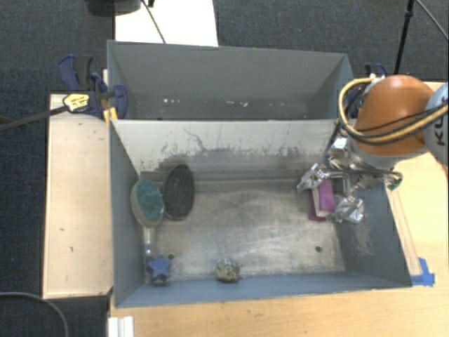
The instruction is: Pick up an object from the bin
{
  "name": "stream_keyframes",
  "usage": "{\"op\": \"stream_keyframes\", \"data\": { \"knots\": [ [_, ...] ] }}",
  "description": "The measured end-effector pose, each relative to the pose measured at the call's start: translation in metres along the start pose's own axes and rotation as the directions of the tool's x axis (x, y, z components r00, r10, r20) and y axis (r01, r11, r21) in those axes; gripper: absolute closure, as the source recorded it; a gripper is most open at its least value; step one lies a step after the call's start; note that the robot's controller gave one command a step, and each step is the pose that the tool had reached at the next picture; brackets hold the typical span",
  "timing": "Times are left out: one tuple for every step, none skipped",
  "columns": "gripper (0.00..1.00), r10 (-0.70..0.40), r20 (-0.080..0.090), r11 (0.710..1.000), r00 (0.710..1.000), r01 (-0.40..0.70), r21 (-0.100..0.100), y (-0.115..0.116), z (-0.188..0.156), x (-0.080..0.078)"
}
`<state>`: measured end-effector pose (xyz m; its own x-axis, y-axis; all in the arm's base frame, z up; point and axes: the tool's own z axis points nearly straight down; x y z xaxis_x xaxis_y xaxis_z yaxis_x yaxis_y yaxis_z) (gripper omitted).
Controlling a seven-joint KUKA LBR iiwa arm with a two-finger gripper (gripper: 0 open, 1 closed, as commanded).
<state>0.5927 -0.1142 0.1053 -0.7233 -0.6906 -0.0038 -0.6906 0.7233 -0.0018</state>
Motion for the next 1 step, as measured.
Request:
{"op": "stream_keyframes", "data": {
  "knots": [
    [1.00, 0.001, -0.016, 1.000, 1.000, -0.002, -0.016, 0.0027, 0.0023, 0.0033]
  ]
}}
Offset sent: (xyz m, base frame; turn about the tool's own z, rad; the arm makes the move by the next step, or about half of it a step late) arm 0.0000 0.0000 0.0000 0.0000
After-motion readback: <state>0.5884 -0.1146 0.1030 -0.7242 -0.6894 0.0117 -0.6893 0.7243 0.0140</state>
